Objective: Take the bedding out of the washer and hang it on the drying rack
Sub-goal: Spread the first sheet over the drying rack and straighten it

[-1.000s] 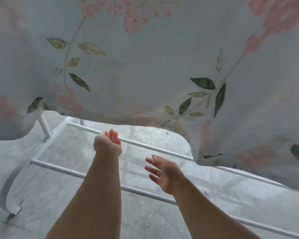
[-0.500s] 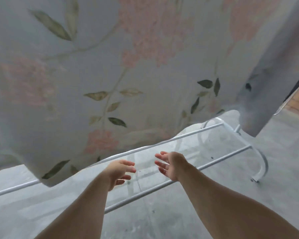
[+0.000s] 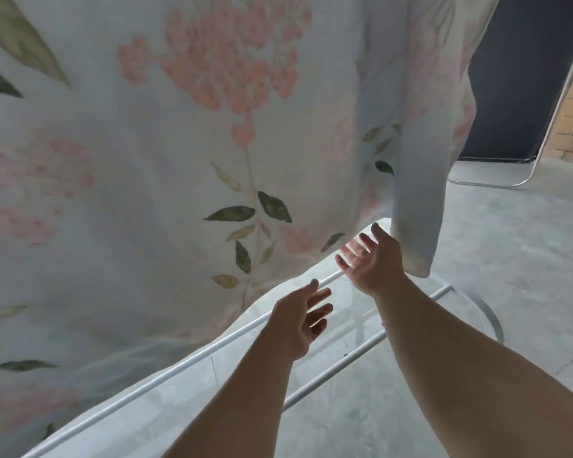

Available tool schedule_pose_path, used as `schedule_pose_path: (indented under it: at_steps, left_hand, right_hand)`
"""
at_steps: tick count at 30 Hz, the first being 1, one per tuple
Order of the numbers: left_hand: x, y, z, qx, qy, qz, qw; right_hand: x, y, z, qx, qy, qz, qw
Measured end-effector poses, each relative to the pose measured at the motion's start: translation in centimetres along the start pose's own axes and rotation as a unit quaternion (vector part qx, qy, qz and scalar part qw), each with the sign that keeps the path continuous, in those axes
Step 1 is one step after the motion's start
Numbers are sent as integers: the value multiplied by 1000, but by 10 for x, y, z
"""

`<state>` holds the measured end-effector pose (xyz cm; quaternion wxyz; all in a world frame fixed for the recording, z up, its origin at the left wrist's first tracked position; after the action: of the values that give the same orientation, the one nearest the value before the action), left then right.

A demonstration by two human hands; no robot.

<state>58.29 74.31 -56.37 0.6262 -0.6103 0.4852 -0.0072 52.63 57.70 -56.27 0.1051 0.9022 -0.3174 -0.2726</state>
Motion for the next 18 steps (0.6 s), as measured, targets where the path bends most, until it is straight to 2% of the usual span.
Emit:
schedule_pose_path:
  at_steps: [4,7,11,18]
  left_hand:
    - [20,-27,-46,-42,-48,-24,998]
    - [35,-53,-56,-161,-92,-50,981]
    - [42,-69,-64,-264,-89,-98,955]
    - [57,-69,-56,-299,-70,-143,941]
  right_hand:
    - [23,27,-10,39,1,4,999]
    - [41,39,-2,82,-7,-13,997]
    - [56,46,4,138,94,-86,982]
    - [72,41,-8,164,91,-92,978]
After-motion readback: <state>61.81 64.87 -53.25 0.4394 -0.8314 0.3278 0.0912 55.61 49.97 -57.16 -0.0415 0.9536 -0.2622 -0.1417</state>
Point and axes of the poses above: each hand's wrist, its own x-axis towards the middle knuckle, its own z-axis out of the back of the hand, y = z × x, the point moved 3 cm from there along x, towards the middle knuckle, and after that the axes turned 4 degrees about x, right-handed, at the moved point
